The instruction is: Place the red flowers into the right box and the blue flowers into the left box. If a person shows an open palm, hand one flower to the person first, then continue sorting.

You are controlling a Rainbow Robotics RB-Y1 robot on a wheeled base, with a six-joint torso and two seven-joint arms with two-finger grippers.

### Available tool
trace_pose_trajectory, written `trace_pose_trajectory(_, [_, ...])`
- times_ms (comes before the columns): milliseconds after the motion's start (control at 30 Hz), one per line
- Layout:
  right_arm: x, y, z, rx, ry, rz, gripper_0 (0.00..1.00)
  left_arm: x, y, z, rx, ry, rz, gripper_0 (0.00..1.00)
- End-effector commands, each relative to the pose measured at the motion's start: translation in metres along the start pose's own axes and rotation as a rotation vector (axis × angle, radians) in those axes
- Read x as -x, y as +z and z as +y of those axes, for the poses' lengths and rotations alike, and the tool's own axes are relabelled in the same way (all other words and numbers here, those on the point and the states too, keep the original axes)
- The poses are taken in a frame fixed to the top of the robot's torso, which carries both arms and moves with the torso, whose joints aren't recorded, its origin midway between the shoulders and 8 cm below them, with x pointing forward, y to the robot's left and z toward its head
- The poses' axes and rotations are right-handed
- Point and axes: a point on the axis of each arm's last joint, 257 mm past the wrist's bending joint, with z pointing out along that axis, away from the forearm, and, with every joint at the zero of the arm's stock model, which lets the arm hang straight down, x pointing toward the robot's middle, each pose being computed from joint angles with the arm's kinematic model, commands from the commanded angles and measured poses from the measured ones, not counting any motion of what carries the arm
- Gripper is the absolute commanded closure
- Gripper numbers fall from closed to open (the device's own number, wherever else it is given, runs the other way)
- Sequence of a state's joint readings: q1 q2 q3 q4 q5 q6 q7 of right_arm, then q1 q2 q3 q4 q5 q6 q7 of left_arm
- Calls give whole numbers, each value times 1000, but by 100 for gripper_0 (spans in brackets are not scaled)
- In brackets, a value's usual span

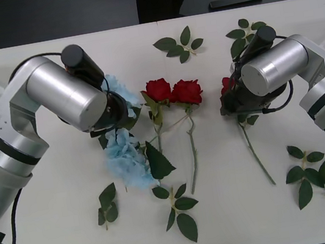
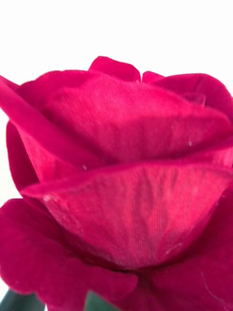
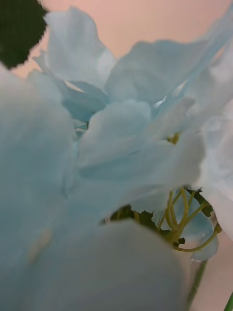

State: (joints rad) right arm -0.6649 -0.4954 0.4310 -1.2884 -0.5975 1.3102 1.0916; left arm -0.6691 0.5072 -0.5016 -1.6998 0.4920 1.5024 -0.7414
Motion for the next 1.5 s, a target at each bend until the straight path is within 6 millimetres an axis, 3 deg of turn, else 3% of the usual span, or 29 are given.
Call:
trace_pose_trajectory(33, [4,-2,7,26,21,-15,15,63,-75,7,-31,93,-159,100])
trace_pose_trajectory(267, [4,-1,7,18,3,-17,15,120,-149,-7,-118,239,-418,100])
trace_pose_trajectory(433, [4,4,7,11,-6,-28,14,132,-167,33,-40,233,-428,100])
trace_pose_trajectory(667, [7,9,7,3,-21,-49,15,131,-178,125,153,211,-346,100])
trace_pose_trajectory(733, [6,10,8,3,-22,-46,30,131,-181,168,215,224,-305,100])
trace_pose_trajectory(767, [6,11,7,1,-21,-45,32,129,-180,178,230,233,-291,100])
trace_pose_trajectory(933, [5,12,6,-6,-27,-45,60,132,-193,268,380,289,-222,100])
trace_pose_trajectory(1000, [4,13,6,-6,-23,-41,83,133,-200,305,447,314,-188,100])
trace_pose_trajectory(1067, [4,13,5,-10,-22,-42,100,132,-206,334,502,325,-158,100])
trace_pose_trajectory(1267, [4,13,3,-8,-13,-39,100,130,-212,416,645,407,-91,100])
trace_pose_trajectory(1367, [11,7,-3,-1,6,-43,100,120,-206,445,685,478,-50,100])
trace_pose_trajectory(1500, [37,-25,-24,0,48,-39,100,96,-190,482,753,573,3,100])
